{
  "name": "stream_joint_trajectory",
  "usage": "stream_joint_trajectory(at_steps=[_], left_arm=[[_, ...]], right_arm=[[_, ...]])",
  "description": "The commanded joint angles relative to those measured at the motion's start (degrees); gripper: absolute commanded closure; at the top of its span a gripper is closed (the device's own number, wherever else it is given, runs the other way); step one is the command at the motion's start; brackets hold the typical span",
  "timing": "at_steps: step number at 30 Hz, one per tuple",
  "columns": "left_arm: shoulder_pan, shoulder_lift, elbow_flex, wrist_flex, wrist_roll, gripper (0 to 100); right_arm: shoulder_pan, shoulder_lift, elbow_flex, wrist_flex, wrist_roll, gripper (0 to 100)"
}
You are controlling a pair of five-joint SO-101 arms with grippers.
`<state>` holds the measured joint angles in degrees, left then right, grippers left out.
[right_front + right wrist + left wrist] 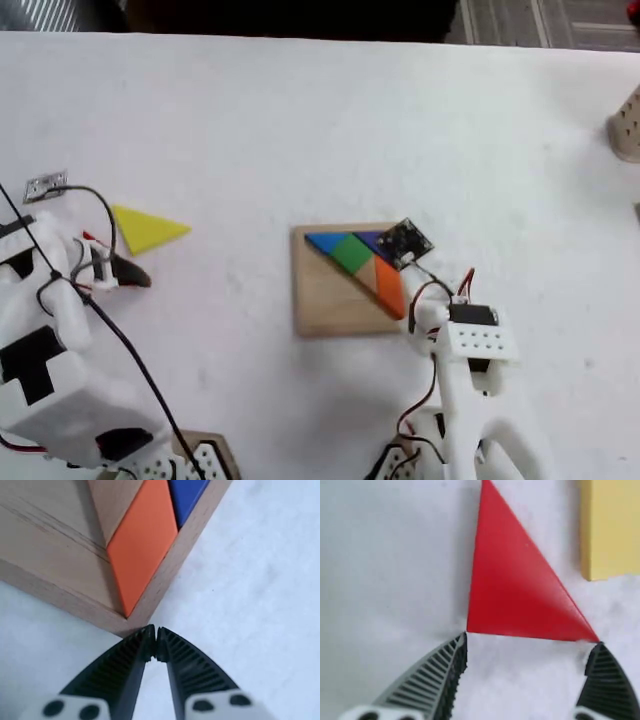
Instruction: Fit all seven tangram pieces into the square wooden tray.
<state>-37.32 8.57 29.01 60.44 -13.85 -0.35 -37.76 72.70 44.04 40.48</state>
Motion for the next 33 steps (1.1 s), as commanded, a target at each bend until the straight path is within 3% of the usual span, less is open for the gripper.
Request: stream_joint_trajectory(at_steps=[1,5,9,17,28,33], left_arm=[[-0.57,-0.66,-0.44,0.26,0.70,64],[-0.48,-0.48,-2.29,-0.35,1.41,64],[-0.75,-0.48,-3.87,-0.35,6.77,64],[-0.75,-3.47,-3.43,0.18,8.35,64],[-2.24,-10.33,-3.43,5.63,28.48,64],[-4.09,-10.33,-2.73,5.45,30.42,64]], right_arm=[[-0.75,-1.19,-0.09,0.66,0.79,97.8],[-0.75,-1.19,-0.09,0.66,0.88,97.8],[-0.75,-1.19,-0.09,0.66,0.88,97.8],[-0.75,-1.19,-0.09,0.66,0.88,97.8],[-0.84,-1.19,-0.09,0.66,0.88,97.8],[-0.84,-1.19,-0.09,0.66,0.97,97.8]])
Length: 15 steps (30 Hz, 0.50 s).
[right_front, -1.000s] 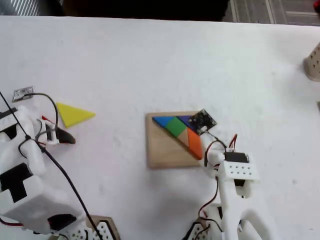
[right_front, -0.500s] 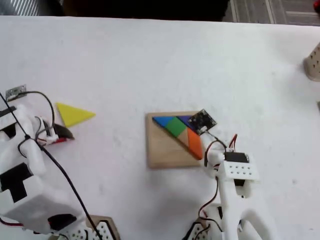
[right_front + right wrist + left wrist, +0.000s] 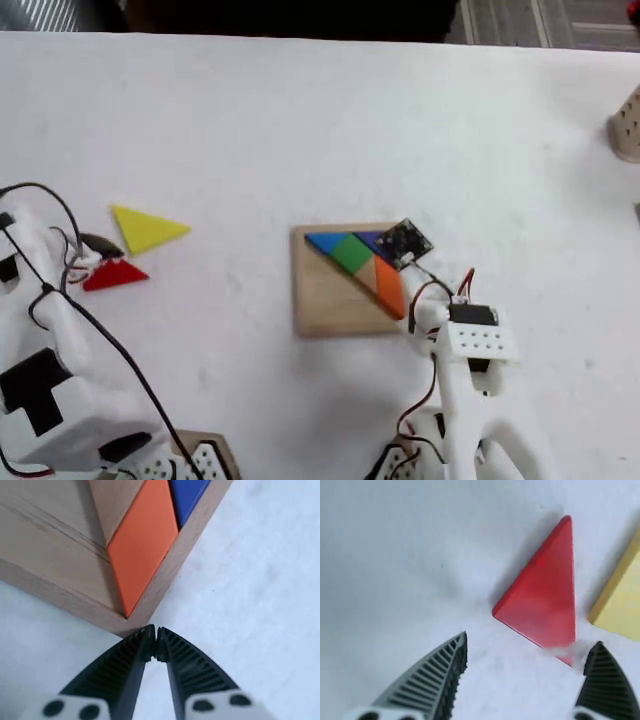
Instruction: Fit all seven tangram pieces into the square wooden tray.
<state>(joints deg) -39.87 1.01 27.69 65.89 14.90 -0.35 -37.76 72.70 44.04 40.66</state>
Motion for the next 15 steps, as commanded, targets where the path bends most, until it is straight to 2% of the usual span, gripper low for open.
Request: stream_joint_trajectory(at_steps=[1,7,15], left_arm=[[-1.63,-2.77,-1.05,-0.18,1.67,64],[-1.27,-2.68,2.73,-7.56,1.49,64],[-1.27,-2.59,3.52,-10.02,4.57,64]], right_arm=[[-0.84,-1.19,-0.09,0.66,0.79,97.8],[-0.84,-1.19,-0.09,0.66,0.79,97.8],[-0.84,-1.19,-0.09,0.66,0.79,97.8]])
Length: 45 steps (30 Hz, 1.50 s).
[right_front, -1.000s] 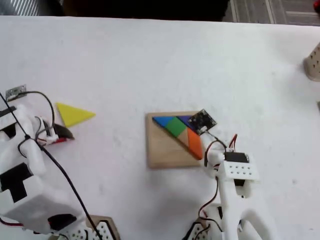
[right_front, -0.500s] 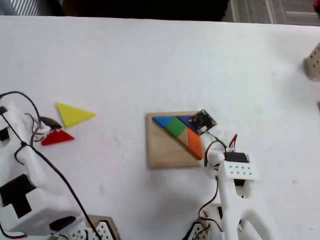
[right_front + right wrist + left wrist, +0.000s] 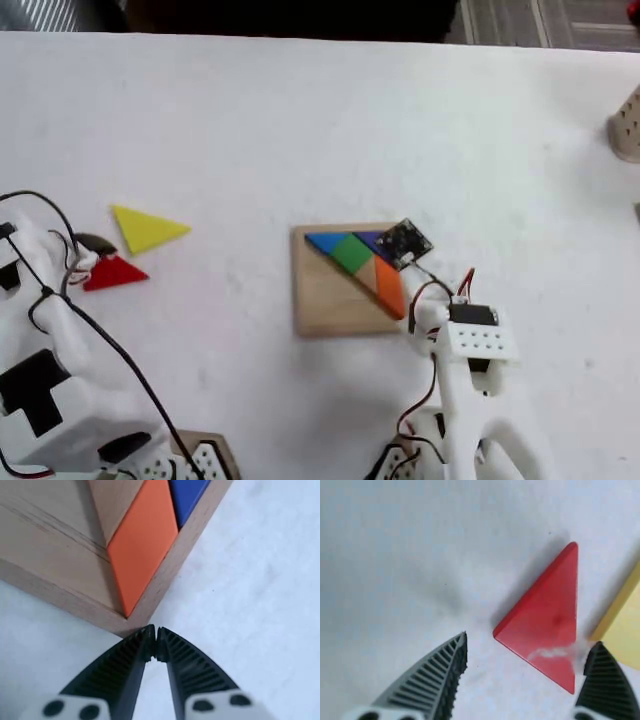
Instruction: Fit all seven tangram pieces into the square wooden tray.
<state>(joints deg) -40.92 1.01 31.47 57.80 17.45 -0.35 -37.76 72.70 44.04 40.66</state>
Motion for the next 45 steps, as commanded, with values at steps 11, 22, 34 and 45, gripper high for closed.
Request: stream_joint_trajectory(at_steps=[11,22,34,45], left_arm=[[2.15,-2.59,1.41,-1.41,2.20,64],[2.24,-2.59,1.05,-2.37,5.01,64],[3.38,1.45,-5.45,2.02,7.38,64],[3.30,11.91,-13.71,8.26,6.95,64]], right_arm=[[-0.84,-1.19,-0.09,0.75,0.79,97.8],[-0.84,-1.19,-0.09,0.75,0.79,97.8],[-0.84,-1.19,-0.09,0.75,0.79,97.8],[-0.84,-1.19,-0.09,0.75,0.79,97.8]])
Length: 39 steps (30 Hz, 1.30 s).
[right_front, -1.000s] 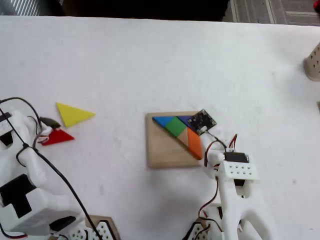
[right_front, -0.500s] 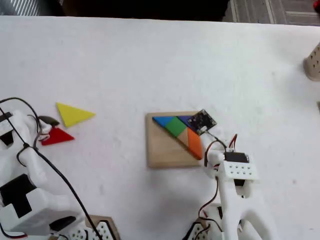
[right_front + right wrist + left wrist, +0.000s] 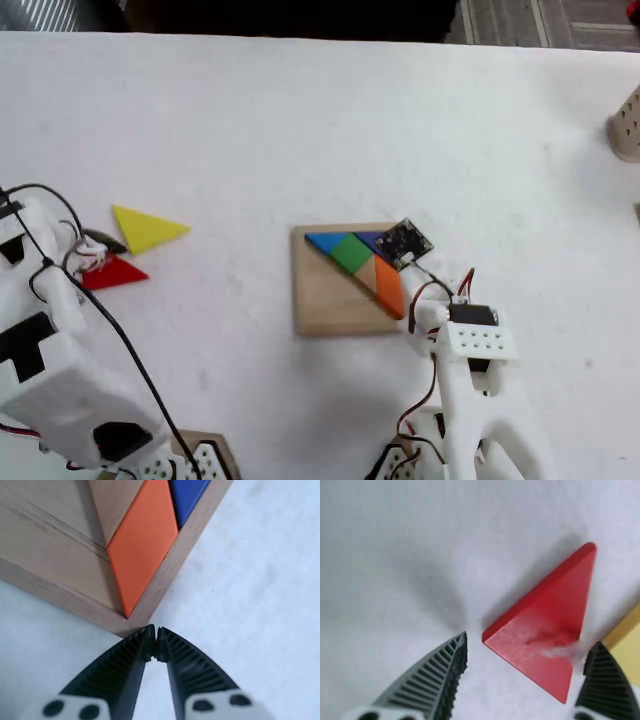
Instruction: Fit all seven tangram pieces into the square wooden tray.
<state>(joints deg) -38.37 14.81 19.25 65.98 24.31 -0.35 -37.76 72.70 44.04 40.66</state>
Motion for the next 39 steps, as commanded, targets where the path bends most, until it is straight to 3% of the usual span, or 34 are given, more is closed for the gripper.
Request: stream_joint_trajectory(at_steps=[1,7,16,23,27,35,39], left_arm=[[0.84,-2.86,-0.44,-0.70,0.09,64],[1.45,-4.62,3.34,-5.80,0.26,64],[1.71,-2.33,1.41,-6.24,0.44,65],[1.71,-2.33,1.58,-5.89,0.09,82],[1.71,-2.33,1.58,-5.89,0.09,87],[1.71,-2.33,1.58,-5.89,-0.09,88],[2.33,-2.86,1.14,-5.71,-6.24,86]], right_arm=[[-0.84,-1.19,-0.09,0.75,0.79,97.8],[-0.84,-1.19,-0.09,0.75,0.79,97.8],[-0.84,-1.19,-0.09,0.75,0.79,97.8],[-0.84,-1.19,-0.09,0.75,0.79,97.8],[-0.84,-1.19,-0.09,0.75,0.79,97.8],[-0.84,-1.19,-0.09,0.75,0.79,97.8],[-0.84,-1.19,-0.09,0.75,0.79,97.8]])
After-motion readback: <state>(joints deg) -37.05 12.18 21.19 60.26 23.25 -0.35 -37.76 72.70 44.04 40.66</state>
